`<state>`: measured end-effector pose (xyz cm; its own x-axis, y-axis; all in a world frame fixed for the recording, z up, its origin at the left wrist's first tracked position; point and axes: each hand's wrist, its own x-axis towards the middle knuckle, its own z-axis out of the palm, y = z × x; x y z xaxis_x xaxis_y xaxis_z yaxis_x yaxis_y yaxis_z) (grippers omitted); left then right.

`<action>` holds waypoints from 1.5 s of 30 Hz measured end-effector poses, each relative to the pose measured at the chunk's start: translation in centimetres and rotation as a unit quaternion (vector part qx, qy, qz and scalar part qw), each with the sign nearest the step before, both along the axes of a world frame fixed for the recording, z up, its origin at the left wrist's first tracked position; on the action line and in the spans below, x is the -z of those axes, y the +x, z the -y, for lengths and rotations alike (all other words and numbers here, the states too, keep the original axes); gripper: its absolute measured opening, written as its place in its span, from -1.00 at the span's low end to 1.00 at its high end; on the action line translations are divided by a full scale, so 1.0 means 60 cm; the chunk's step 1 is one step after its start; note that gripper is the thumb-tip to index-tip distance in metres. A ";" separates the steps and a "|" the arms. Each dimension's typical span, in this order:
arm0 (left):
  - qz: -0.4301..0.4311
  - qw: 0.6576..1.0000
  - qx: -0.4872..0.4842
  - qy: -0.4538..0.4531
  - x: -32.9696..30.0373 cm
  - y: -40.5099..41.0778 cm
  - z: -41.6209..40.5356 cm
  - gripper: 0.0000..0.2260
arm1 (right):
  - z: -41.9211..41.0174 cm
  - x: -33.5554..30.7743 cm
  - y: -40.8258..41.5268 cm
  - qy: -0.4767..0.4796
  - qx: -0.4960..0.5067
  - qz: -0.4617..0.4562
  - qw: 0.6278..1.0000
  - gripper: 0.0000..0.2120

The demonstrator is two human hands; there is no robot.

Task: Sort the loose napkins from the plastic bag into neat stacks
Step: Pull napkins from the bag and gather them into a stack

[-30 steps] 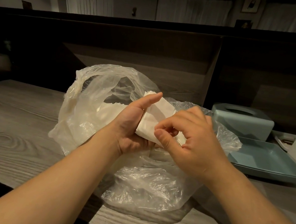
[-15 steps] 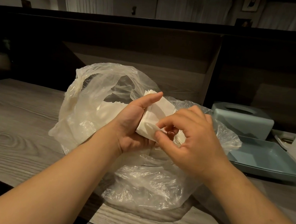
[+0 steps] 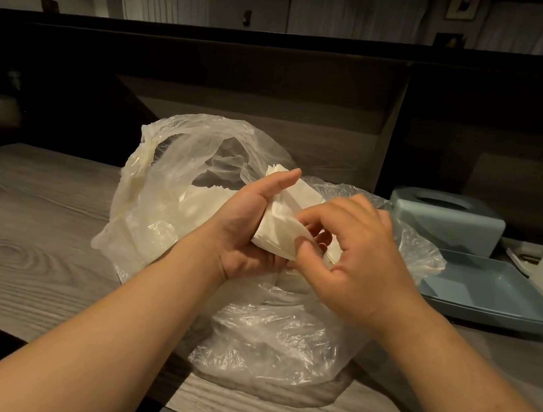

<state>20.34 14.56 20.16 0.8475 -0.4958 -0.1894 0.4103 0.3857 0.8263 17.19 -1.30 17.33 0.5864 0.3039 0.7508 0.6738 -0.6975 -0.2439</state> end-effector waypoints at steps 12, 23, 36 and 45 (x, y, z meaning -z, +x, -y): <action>0.013 1.000 0.003 0.005 0.003 0.006 -0.002 -0.56 | 0.011 -0.030 -0.020 0.260 -0.222 -0.130 0.931 -0.88; 0.073 0.984 0.160 0.022 0.013 -0.005 -0.004 -0.42 | 0.014 -0.029 -0.009 0.244 -0.030 -0.178 0.953 -0.89; 0.100 0.974 0.203 0.018 0.017 -0.006 -0.007 -0.42 | 0.014 -0.027 -0.006 0.159 0.051 -0.033 0.985 -0.85; 0.091 0.973 0.210 0.025 0.015 -0.009 -0.007 -0.57 | 0.014 -0.027 -0.002 0.156 0.063 -0.059 0.984 -0.86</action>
<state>19.81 14.98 19.27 0.5943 -0.7994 -0.0886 0.3685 0.1727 0.9134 17.08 -2.11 18.95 0.6934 -0.0120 0.7204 0.5404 -0.6526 -0.5310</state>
